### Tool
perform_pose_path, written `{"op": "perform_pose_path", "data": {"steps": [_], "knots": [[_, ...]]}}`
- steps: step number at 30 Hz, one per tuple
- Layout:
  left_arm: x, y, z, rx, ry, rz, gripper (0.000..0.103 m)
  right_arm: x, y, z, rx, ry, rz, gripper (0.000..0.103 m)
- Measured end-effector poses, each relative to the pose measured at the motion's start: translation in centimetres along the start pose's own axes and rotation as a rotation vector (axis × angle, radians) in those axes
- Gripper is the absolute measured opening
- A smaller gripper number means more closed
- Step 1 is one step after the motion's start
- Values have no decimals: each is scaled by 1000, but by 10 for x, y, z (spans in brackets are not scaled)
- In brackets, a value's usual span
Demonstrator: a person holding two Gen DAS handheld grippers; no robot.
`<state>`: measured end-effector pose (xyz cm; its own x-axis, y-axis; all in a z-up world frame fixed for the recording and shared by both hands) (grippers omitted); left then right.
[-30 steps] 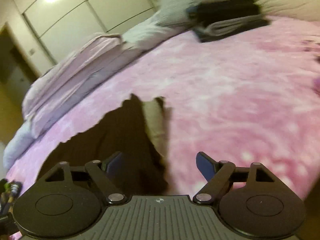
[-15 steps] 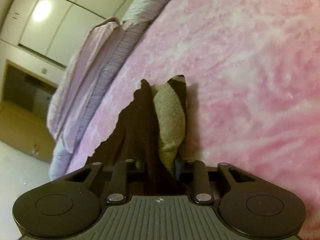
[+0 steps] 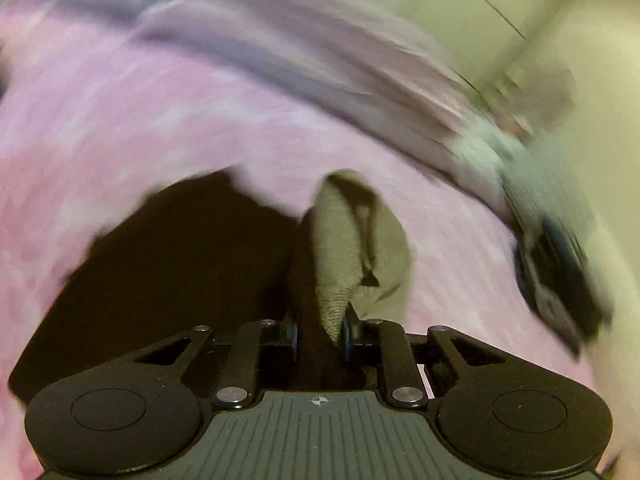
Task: Fold large clothes
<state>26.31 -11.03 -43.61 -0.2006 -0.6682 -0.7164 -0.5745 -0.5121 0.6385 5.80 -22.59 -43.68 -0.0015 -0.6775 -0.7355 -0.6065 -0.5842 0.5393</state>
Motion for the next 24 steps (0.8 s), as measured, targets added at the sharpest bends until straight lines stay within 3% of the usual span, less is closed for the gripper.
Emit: {"op": "perform_pose_path", "data": {"steps": [1, 3, 4, 8, 13, 16, 19, 21, 24], "knots": [[-2, -2, 1, -5, 0, 1, 31, 8, -21, 7, -41, -2, 25, 30], [-7, -3, 4, -2, 1, 0, 31, 6, -43, 22, -94, 66, 151, 33], [-8, -3, 6, 1, 1, -8, 31, 0, -43, 27, -103, 76, 136, 33], [-13, 12, 7, 23, 6, -3, 32, -42, 5, 45, -33, 138, -130, 51], [-5, 61, 2, 122, -16, 100, 33, -83, 103, 77, 219, 201, -397, 51], [23, 91, -3, 155, -76, 148, 33, -59, 164, 87, 470, 144, -460, 51], [59, 114, -8, 150, -154, 203, 33, -10, 210, 104, 719, 16, -508, 50], [84, 124, -11, 116, -209, 224, 34, 24, 222, 112, 809, -64, -528, 50], [116, 130, -13, 77, -259, 220, 34, 59, 228, 113, 895, -115, -586, 50]]}}
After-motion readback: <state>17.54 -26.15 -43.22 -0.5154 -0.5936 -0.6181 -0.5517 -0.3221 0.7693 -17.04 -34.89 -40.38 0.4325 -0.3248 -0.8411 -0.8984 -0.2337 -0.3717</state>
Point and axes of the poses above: each gripper's, at about its wrist camera, not at the fingertips, and x roughly the way its jaws point, y to its right, z to its underside, the point moved 2 cm from there along x, roughly the way its jaws point, and after that the axes turned 10 degrees about -y, right-handed, at the moved point
